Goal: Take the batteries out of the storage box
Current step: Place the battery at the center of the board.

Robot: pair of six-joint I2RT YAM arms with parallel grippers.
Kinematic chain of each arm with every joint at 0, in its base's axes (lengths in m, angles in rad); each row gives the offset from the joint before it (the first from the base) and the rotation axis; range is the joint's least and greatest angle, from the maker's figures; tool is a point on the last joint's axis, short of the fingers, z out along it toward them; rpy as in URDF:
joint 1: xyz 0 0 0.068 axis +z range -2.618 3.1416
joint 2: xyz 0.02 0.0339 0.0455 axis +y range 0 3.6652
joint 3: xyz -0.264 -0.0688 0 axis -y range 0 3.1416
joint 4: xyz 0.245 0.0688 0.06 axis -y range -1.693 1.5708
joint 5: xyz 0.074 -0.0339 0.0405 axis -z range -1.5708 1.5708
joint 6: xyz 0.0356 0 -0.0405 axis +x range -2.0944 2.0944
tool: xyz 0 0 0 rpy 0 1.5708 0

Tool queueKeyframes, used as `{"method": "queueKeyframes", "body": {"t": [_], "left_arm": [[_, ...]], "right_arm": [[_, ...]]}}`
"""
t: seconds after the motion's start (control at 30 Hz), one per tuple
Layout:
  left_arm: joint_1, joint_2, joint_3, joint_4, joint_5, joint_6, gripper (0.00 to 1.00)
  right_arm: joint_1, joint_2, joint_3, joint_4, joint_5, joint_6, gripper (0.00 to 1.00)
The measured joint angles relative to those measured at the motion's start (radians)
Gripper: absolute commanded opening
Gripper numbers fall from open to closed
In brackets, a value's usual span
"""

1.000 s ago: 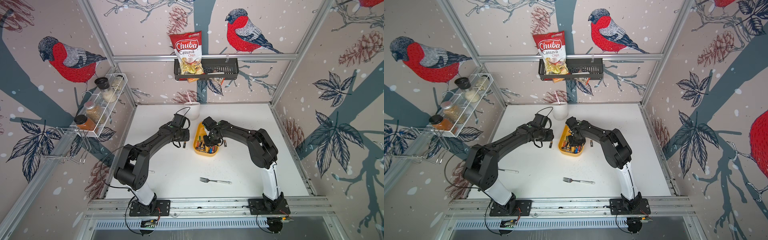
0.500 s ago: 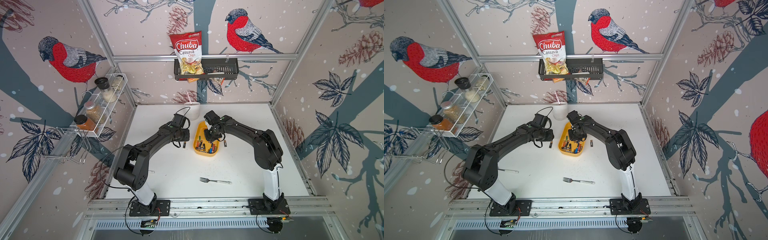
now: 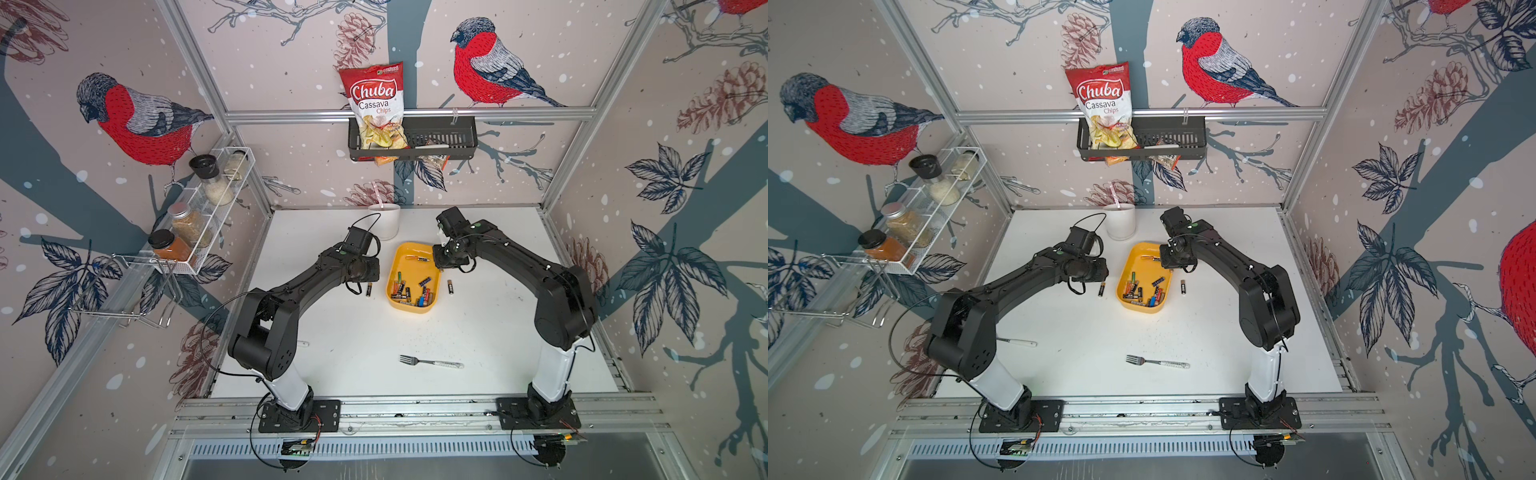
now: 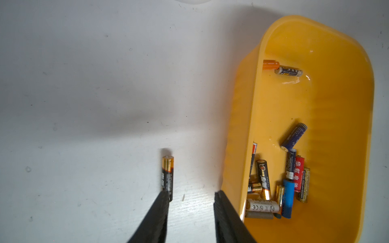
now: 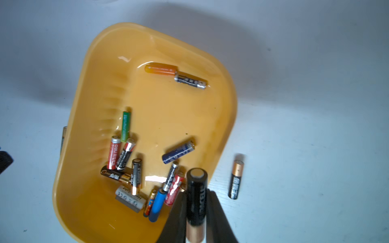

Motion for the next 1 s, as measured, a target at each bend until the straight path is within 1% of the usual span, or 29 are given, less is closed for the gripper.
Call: {"method": "queueKeyframes", "body": {"t": [0.23, 0.47, 1.0], "left_arm": [[0.0, 0.005, 0.007, 0.0, 0.001, 0.0, 0.4], [0.0, 0.006, 0.007, 0.0, 0.001, 0.0, 0.4], [0.0, 0.007, 0.007, -0.001, 0.001, -0.001, 0.4]], "right_arm": [[-0.066, -0.056, -0.125, 0.008, 0.006, -0.018, 0.17], [-0.088, -0.063, -0.22, 0.048, 0.011, -0.04, 0.17], [-0.097, 0.012, -0.273, 0.136, 0.013, -0.062, 0.16]]}}
